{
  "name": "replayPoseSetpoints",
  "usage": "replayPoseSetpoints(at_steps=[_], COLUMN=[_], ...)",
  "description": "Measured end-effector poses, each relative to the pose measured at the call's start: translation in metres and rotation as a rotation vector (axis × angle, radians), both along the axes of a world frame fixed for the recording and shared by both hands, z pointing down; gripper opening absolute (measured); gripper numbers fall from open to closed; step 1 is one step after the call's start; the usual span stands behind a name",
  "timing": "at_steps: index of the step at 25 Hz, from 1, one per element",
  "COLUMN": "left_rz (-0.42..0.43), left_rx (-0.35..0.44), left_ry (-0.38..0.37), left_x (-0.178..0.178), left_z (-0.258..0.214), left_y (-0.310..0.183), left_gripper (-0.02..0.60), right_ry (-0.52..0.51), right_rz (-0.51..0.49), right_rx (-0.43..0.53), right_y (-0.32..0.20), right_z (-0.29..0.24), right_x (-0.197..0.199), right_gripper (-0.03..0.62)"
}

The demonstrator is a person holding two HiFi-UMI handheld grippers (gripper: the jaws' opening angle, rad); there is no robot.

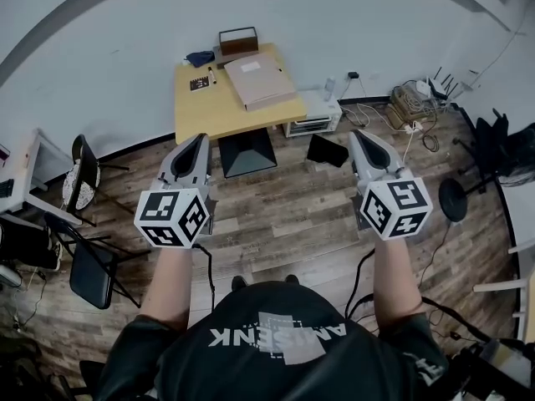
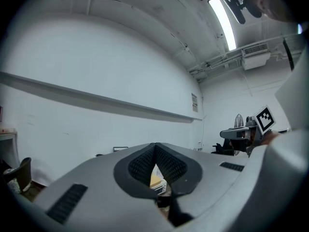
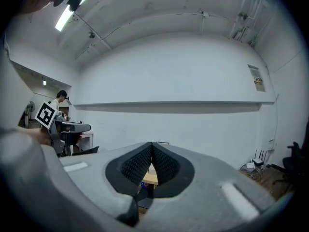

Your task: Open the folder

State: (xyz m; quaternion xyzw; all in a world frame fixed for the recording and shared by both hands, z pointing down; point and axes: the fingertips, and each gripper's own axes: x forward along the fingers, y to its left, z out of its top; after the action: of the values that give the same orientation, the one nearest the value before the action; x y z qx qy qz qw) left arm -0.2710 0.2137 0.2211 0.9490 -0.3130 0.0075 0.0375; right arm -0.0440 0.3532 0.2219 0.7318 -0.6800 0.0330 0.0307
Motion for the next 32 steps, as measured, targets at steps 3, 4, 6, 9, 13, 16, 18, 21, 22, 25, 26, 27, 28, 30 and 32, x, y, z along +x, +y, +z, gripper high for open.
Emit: replayPoseSetpoints(at_steps=[3, 4, 6, 9, 13, 16, 18, 21, 22, 25, 26, 27, 28, 30, 32], left_rz=[-0.005, -0.009, -0.012, -0.005, 0.08, 0.08, 0.068, 0.061, 0.06, 0.056, 0.055, 0.054, 0.053, 0.048, 0.05], left_rx=[0.02, 0.028, 0.03, 0.008, -0.02, -0.009, -0.009, -0.013, -0.012, -0.009, -0.007, -0.003, 0.003, 0.02, 0.036], left_ry=[-0.008, -0.014, -0.019, -0.002, 0.044, 0.026, 0.004, -0.017, -0.019, -0.022, -0.024, -0.027, -0.031, -0.042, -0.057], left_x=[0.009, 0.012, 0.021, 0.035, 0.065, 0.08, 0.085, 0.092, 0.095, 0.103, 0.105, 0.106, 0.107, 0.107, 0.109], left_z=[-0.002, -0.002, -0.002, -0.001, -0.004, -0.003, 0.001, 0.007, 0.008, 0.013, 0.015, 0.016, 0.017, 0.018, 0.017], left_y=[0.004, 0.005, 0.007, 0.011, 0.031, 0.034, 0.029, 0.015, 0.008, -0.023, -0.036, -0.05, -0.065, -0.095, -0.127], left_gripper=[0.0, 0.0, 0.0, 0.0, 0.0, 0.0, 0.0, 0.0, 0.0, 0.0, 0.0, 0.0, 0.0, 0.0, 0.0], right_ry=[0.005, 0.003, 0.003, 0.009, 0.006, -0.007, -0.014, -0.018, -0.016, -0.008, -0.003, 0.003, 0.008, 0.012, 0.011], right_rz=[-0.006, -0.008, -0.012, -0.027, -0.046, -0.04, -0.034, -0.035, -0.032, -0.011, -0.007, -0.004, -0.003, -0.002, 0.009], right_rx=[0.006, 0.004, 0.0, -0.004, 0.0, 0.007, 0.002, -0.009, -0.01, -0.015, -0.018, -0.021, -0.022, -0.018, -0.013], right_y=[0.005, 0.008, 0.011, 0.016, 0.028, 0.032, 0.03, 0.021, 0.015, -0.013, -0.025, -0.038, -0.051, -0.079, -0.107], right_z=[0.0, 0.002, 0.005, 0.01, 0.017, 0.023, 0.029, 0.034, 0.035, 0.034, 0.034, 0.033, 0.033, 0.03, 0.026], right_x=[0.007, 0.01, 0.017, 0.028, 0.049, 0.066, 0.074, 0.08, 0.083, 0.091, 0.092, 0.092, 0.092, 0.091, 0.094], right_gripper=[0.006, 0.006, 0.006, 0.006, 0.006, 0.006, 0.006, 0.005, 0.006, 0.005, 0.006, 0.006, 0.006, 0.006, 0.006])
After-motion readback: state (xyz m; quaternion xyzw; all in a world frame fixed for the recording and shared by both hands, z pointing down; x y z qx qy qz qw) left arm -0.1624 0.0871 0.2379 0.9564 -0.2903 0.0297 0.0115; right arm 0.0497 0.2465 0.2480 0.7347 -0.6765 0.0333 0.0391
